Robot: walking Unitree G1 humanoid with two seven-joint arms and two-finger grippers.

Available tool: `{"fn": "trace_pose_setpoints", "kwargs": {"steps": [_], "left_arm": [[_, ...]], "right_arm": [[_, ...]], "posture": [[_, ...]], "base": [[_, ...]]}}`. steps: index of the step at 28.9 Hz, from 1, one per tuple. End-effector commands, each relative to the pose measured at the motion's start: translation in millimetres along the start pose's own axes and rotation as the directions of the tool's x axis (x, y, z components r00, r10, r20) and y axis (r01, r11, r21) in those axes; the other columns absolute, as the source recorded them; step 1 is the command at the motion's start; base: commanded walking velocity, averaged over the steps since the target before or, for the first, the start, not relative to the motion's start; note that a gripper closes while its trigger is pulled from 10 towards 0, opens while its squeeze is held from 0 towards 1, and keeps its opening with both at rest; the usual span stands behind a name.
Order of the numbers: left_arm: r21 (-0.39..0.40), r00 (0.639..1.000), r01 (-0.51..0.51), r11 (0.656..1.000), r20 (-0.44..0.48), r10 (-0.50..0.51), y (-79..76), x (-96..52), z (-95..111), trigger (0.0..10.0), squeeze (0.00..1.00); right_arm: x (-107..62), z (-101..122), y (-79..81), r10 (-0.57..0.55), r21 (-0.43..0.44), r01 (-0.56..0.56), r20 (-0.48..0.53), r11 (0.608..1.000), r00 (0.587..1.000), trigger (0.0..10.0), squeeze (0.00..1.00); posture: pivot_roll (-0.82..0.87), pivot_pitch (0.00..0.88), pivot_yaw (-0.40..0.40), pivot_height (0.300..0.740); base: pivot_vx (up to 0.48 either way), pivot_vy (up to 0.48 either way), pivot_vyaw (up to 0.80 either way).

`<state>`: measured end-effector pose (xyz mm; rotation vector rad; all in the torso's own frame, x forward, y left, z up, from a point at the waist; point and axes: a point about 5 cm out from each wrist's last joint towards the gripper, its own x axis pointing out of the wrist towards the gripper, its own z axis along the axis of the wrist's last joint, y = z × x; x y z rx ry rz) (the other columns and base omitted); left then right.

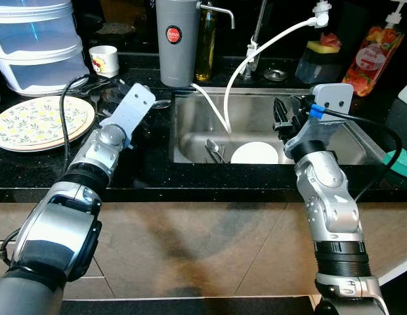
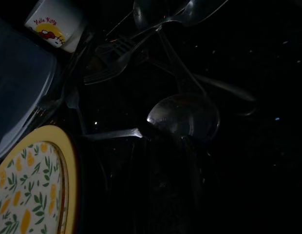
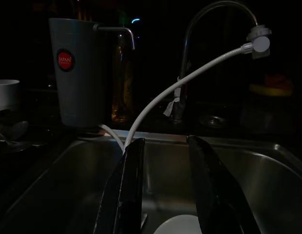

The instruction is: Kitchen organization

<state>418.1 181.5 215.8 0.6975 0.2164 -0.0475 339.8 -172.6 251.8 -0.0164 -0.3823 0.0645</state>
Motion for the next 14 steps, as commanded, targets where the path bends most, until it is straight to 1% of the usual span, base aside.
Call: {"fn": "trace_pose_setpoints", "kwargs": {"steps": [1, 3, 6, 7, 9, 10, 14], "left_arm": [[0.021, 1.000, -0.002, 1.000, 0.004, 0.002, 3.3, 0.6, 1, 10.0, 0.00], [0.028, 1.000, -0.003, 1.000, 0.001, 0.003, 1.8, 1.0, 1, 10.0, 0.00], [0.061, 0.999, -0.040, 0.997, -0.002, 0.040, 2.9, 1.3, -1, 10.0, 0.00], [0.074, 0.999, -0.045, 0.996, 0.000, 0.045, 2.7, 1.3, -2, 7.6, 0.00], [0.082, 0.999, -0.046, 0.996, 0.002, 0.046, 2.4, 1.4, -2, 7.6, 0.00], [0.096, 0.999, -0.055, 0.994, 0.005, 0.054, 2.2, 1.4, -3, 0.0, 0.00], [0.104, 0.999, -0.050, 0.993, 0.006, 0.050, -0.8, 1.7, -4, 0.0, 0.00]], "right_arm": [[-2.3, 5, -3.1, -0.003, -0.006, 0.003, 0.005, 1.000, 1.000, 10.0, 0.00], [-2.8, 6, -3.4, -0.001, -0.010, 0.001, 0.005, 1.000, 1.000, 10.0, 0.00], [-6.4, 7, -3.6, 0.005, -0.018, -0.005, -0.005, 1.000, 1.000, 10.0, 0.00], [-8.3, 7, -4.1, 0.006, -0.020, -0.007, -0.009, 1.000, 1.000, 10.0, 0.00], [-9.5, 7, -4.4, 0.007, -0.021, -0.007, -0.011, 1.000, 1.000, 10.0, 0.00], [-11.0, 6, -4.3, 0.008, -0.023, -0.008, -0.017, 1.000, 1.000, 10.0, 0.00], [-13.3, 5, -4.2, 0.010, -0.025, -0.011, -0.027, 1.000, 1.000, 10.0, 0.00]], "posture": [[-0.06, 0.043, -0.012, 0.740], [-0.06, 0.043, -0.012, 0.740], [-0.07, 0.074, -0.022, 0.740], [-0.09, 0.091, -0.024, 0.740], [-0.09, 0.091, -0.024, 0.740], [-0.09, 0.098, -0.027, 0.740], [-0.10, 0.102, -0.030, 0.740]], "base": [[0.000, 0.000, 0.00], [0.000, 0.000, 0.00], [0.000, 0.000, 0.00], [0.000, 0.000, 0.00], [0.000, 0.000, 0.00], [0.000, 0.000, 0.00], [0.000, 0.000, 0.00]]}}
